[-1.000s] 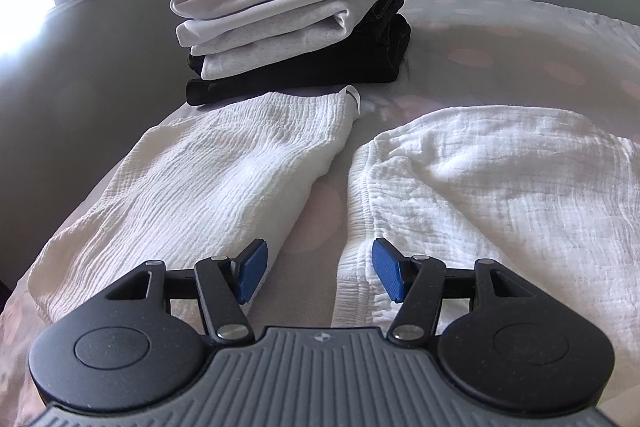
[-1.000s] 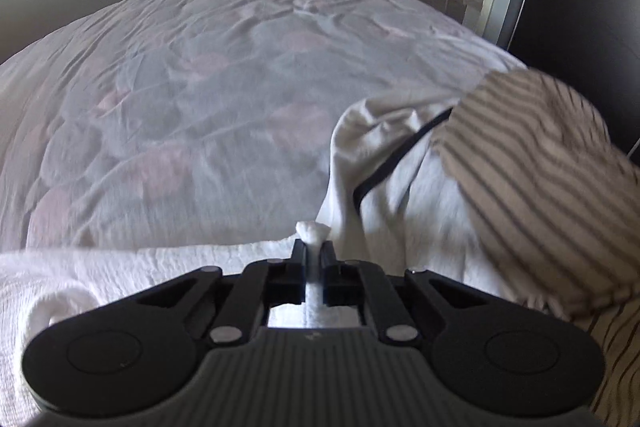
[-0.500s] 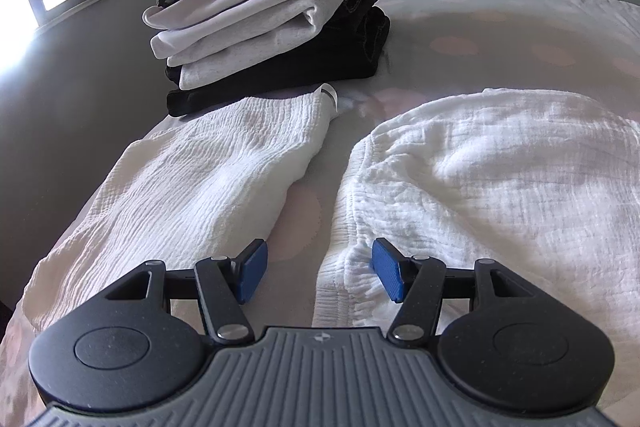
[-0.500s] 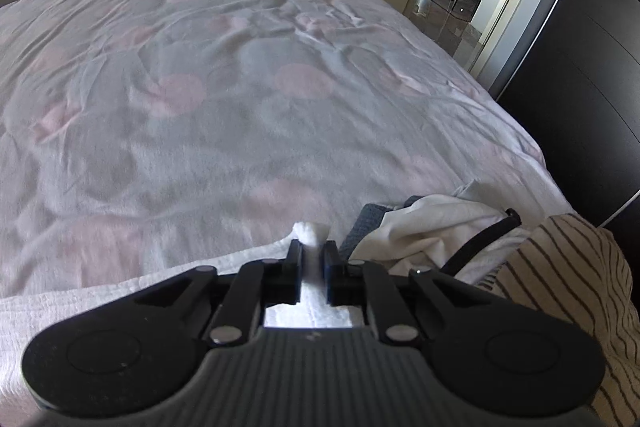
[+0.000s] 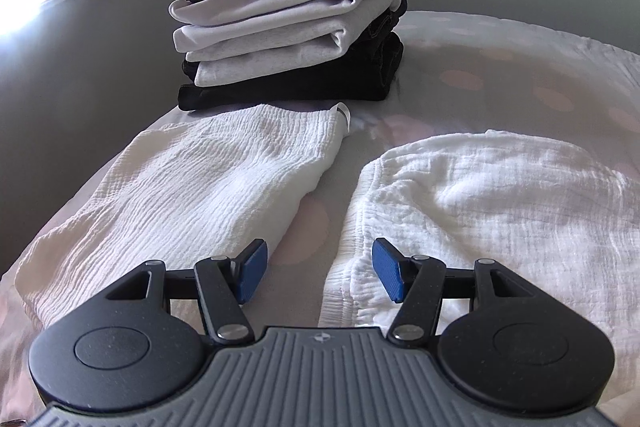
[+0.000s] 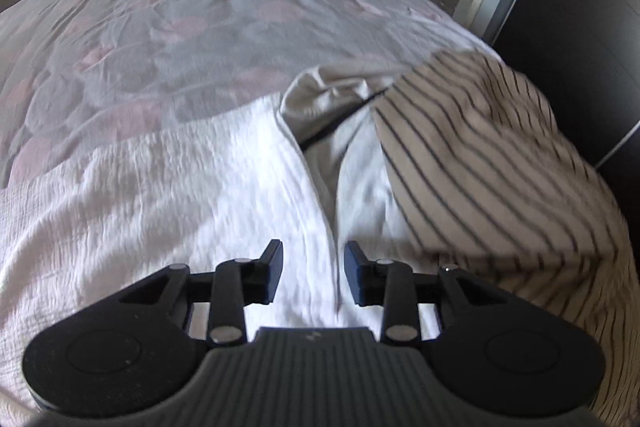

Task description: Fold clothes

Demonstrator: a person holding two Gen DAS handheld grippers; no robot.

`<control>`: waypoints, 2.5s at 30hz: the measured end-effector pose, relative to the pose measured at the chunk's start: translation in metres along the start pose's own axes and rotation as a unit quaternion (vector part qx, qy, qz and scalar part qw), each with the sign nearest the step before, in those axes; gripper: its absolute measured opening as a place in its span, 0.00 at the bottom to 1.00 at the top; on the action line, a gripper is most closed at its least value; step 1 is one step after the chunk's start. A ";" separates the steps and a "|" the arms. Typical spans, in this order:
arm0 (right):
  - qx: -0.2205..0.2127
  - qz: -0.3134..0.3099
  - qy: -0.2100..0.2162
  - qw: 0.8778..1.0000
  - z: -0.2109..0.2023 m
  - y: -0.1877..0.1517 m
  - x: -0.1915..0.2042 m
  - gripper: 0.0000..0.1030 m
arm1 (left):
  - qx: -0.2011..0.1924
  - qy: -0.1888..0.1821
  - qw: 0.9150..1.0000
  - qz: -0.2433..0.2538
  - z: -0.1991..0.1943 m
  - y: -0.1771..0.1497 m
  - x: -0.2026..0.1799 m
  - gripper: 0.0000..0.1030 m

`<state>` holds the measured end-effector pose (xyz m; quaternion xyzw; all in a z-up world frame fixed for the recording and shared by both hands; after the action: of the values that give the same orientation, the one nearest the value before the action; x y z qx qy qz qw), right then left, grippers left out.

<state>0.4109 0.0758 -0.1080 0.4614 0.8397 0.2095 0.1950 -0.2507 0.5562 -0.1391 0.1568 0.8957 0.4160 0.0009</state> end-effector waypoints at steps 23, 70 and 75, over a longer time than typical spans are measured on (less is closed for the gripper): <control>-0.027 0.083 -0.007 0.996 -0.033 -0.017 -0.018 0.25 | -0.004 -0.125 0.990 0.060 -0.049 0.009 -0.012 0.67; 0.031 -0.403 0.016 0.915 -0.016 -0.144 0.018 0.70 | 0.132 -0.201 0.842 0.482 -0.133 -0.091 -0.054 0.05; 0.039 -0.347 0.034 0.937 -0.029 -0.143 0.006 0.30 | 0.084 -0.190 0.881 0.424 -0.141 -0.051 -0.048 0.05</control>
<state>0.2940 0.0062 -0.1608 0.1418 0.9612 0.1112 0.2090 -0.2382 0.4067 -0.0915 0.5974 0.7579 0.2616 -0.0185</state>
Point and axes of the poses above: each gripper's, at about its wrist camera, not at the fingertips, and z roughly the way its jaws point, x to its left, y to its top, the point moved 1 cm from there along z, roughly the way its jaws point, and after that the axes turned 3 degrees about -y, right-handed, at the moved point
